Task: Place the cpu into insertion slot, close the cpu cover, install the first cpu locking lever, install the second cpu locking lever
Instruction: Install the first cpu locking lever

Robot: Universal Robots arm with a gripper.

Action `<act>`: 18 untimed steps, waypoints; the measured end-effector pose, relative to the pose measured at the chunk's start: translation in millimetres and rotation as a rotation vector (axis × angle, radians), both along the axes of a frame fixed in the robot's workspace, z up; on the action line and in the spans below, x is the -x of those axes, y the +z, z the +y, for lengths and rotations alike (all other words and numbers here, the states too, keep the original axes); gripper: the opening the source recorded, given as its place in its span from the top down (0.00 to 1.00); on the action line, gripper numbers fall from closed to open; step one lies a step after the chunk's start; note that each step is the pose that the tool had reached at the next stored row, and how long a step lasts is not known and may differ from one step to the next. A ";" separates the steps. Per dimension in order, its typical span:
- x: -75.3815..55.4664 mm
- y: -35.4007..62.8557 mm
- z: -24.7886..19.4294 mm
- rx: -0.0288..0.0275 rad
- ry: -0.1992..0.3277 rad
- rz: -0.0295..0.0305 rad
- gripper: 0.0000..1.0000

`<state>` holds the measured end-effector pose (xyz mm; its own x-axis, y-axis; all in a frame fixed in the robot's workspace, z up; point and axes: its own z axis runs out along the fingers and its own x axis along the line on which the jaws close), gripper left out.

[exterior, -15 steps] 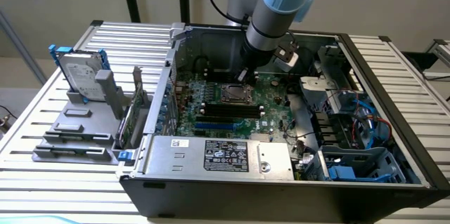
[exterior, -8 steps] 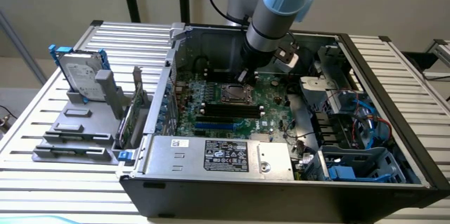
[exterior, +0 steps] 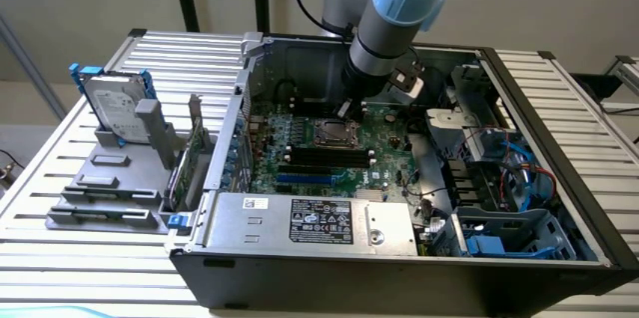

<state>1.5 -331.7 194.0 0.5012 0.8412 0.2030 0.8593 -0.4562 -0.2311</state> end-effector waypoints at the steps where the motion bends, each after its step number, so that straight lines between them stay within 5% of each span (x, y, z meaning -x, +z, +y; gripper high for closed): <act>1: 0.0 0.0 -0.1 -0.0023 0.000 0.0000 0.89; 10: 0.5 5.3 -5.6 -0.0044 0.000 0.0061 0.89; 18: 18.9 8.6 -9.0 -0.0066 0.001 0.0061 0.89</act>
<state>-17.4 -340.6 202.6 0.5015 0.8404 0.2055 0.8584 -0.4537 -0.2393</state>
